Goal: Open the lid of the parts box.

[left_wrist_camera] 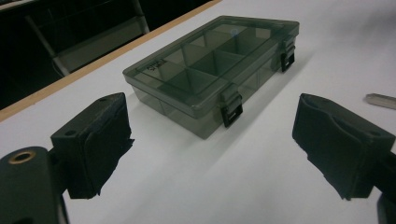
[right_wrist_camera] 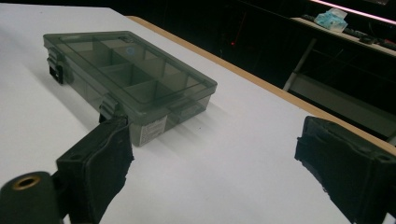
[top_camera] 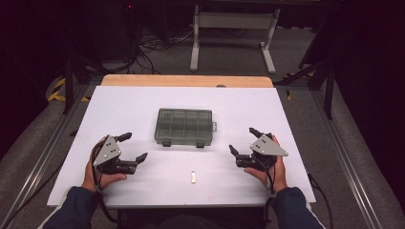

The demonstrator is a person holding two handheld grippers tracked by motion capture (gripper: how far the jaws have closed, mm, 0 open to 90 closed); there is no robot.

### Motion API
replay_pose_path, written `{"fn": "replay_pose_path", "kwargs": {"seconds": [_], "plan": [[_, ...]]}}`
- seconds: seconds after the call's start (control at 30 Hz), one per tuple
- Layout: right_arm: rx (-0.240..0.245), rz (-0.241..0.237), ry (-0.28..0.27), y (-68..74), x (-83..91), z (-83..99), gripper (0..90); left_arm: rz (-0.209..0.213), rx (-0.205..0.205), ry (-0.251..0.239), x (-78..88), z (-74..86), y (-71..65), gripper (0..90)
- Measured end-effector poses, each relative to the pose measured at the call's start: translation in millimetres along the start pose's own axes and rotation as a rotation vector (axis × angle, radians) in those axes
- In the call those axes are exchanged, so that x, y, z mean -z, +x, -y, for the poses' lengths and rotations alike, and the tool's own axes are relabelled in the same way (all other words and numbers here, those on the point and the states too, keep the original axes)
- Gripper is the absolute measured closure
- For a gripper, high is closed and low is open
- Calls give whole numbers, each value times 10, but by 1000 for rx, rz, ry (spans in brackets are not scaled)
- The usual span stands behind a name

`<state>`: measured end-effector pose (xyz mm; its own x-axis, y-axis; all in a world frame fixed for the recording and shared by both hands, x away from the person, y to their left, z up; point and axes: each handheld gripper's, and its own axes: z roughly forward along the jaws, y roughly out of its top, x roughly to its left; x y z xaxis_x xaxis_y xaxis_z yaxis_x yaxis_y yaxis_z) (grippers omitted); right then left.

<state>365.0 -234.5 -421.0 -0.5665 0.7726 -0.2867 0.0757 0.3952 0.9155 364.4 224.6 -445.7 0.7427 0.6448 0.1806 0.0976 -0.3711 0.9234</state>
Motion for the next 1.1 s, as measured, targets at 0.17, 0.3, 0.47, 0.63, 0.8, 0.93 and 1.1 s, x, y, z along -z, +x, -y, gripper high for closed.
{"fn": "replay_pose_path", "kwargs": {"seconds": [0.17,0.3,0.47,0.63,0.8,0.93,1.1], "plan": [[17,-25,3,5,-166,-104,107,21,-1,13,-200,-90,68,117],[13,-77,11,8,-388,-199,114,43,-3,27,-372,-167,136,110],[-4,-161,38,-4,-659,-276,157,66,-12,38,-589,-266,178,108],[-1,-211,62,31,-867,-343,211,80,21,35,-750,-319,257,112],[12,-235,114,116,-952,-324,235,137,61,99,-842,-223,293,111],[3,-267,159,129,-948,-246,260,167,64,144,-857,-147,288,120],[6,-302,199,118,-892,-154,316,178,52,208,-841,-48,280,161]]}}
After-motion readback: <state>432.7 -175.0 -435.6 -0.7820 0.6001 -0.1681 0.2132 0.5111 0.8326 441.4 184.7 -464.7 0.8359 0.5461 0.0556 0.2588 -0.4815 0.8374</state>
